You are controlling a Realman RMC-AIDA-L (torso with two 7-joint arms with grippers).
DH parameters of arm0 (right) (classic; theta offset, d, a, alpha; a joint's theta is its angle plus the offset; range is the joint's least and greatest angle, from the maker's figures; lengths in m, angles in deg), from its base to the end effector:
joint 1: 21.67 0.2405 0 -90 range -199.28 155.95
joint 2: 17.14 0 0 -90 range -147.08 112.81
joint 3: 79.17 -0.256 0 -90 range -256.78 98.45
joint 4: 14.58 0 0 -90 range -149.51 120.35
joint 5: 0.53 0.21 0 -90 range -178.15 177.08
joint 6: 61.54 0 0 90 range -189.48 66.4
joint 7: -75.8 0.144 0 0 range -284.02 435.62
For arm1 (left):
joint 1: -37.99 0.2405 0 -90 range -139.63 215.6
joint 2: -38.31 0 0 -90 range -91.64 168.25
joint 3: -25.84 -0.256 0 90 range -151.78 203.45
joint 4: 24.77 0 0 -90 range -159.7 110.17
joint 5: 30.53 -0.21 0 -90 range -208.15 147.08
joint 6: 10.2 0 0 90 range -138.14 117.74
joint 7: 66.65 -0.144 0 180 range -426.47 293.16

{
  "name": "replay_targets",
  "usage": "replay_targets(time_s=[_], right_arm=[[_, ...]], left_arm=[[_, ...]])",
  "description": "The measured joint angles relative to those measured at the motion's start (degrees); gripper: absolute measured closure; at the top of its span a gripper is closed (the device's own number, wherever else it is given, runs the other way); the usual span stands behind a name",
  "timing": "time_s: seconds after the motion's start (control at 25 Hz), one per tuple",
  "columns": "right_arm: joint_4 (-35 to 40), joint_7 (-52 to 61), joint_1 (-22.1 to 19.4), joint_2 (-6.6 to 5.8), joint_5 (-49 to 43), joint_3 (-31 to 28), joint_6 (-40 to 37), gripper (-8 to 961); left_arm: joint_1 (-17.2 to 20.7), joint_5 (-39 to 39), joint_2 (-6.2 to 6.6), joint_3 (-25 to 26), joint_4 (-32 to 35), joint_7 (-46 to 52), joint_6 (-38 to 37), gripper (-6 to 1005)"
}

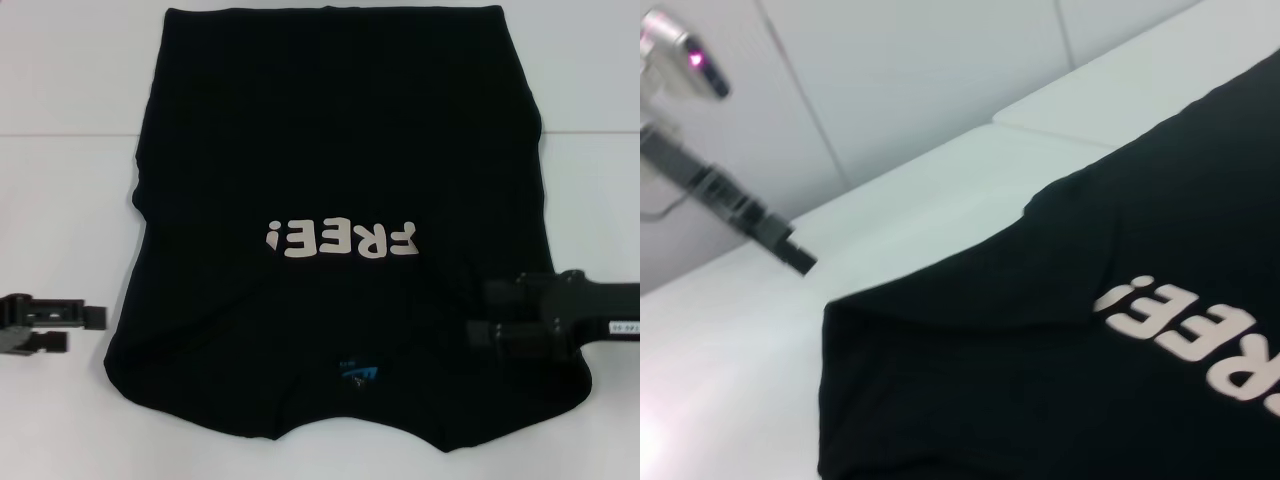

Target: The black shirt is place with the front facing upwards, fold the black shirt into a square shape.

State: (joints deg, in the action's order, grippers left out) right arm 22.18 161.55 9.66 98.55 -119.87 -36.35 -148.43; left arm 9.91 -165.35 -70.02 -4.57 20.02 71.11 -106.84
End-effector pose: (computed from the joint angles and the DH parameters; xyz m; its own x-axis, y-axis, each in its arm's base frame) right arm 0.2784 0.3359 0.0077 0.8100 -0.4472 -0.3793 -0.5243 -0.8421 -0.1266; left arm -0.3335 0.3142 0.0987 0.0999 0.9360 0.3374 0.9941 -0.1079 0.0051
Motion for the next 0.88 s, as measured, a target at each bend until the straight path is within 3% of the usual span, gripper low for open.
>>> replay_targets(time_s=[0.12,0.24,0.4,0.64,0.88], right_arm=[[-0.2,-1.4,-0.1,0.87,-1.2,0.1,1.0,163],[-0.3,-2.2,0.4,2.03,-3.9,0.2,2.7,151],[-0.4,-2.3,0.8,2.4,-4.6,0.2,3.0,151],[-0.4,-1.8,1.0,2.41,-4.6,0.2,2.3,150],[-0.4,-1.7,1.0,2.38,-4.5,-0.1,1.8,149]], left_arm=[[-1.9,-5.9,0.36,-0.4,1.2,6.0,0.7,93],[-4.2,-9.5,-0.11,-0.5,-0.2,8.4,2.2,94],[-6.2,-11.4,-1.0,-2.0,-2.5,8.7,5.2,94],[-6.6,-12.1,-1.56,-3.4,-2.7,8.7,6.9,94],[-7.1,-12.2,-2.9,-3.5,-2.8,8.1,8.1,95]])
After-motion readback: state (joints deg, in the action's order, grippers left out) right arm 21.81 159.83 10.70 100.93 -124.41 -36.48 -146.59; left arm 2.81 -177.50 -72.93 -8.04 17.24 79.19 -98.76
